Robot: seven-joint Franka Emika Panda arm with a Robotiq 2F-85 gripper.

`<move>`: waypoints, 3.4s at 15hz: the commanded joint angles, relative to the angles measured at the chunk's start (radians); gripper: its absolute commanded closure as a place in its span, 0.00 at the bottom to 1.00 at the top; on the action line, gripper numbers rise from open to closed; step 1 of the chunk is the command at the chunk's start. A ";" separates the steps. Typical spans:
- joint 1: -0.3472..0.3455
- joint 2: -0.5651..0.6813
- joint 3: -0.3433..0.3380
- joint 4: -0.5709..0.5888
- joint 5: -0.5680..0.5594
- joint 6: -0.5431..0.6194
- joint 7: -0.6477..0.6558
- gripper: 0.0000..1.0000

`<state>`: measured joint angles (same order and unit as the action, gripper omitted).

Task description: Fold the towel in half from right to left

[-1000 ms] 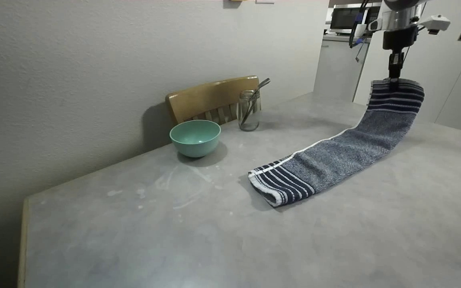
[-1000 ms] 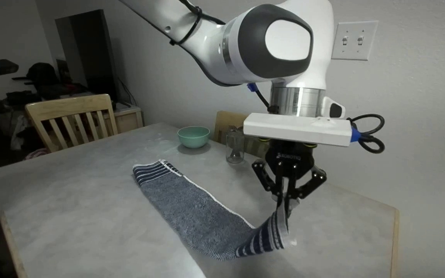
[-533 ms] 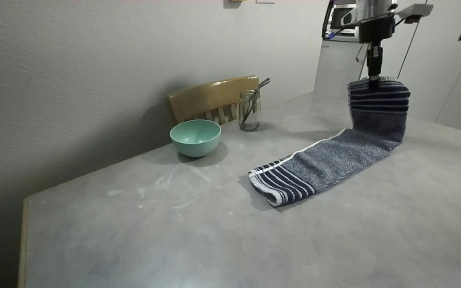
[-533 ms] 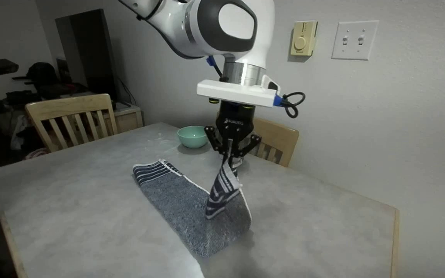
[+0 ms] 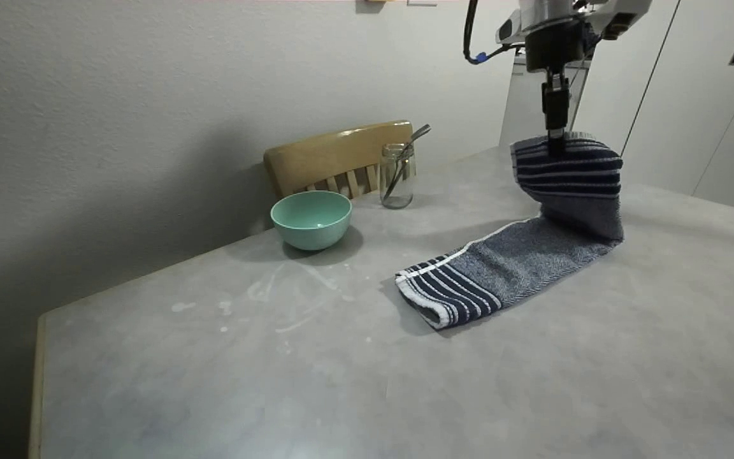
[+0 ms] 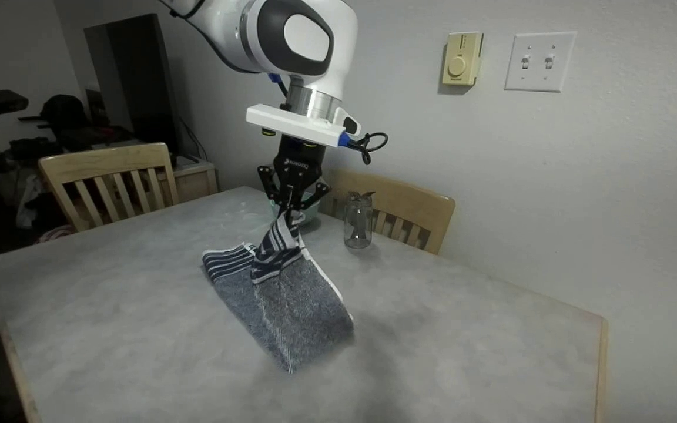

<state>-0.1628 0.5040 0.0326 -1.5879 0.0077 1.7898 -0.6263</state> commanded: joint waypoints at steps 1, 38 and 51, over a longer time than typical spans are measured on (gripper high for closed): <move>0.028 -0.006 0.019 0.004 0.019 -0.033 0.026 0.98; 0.205 0.297 0.099 0.419 -0.009 -0.258 0.048 0.69; 0.288 0.371 0.085 0.595 -0.138 -0.440 0.023 0.00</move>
<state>0.1248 0.8775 0.1261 -1.0236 -0.0860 1.4008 -0.5915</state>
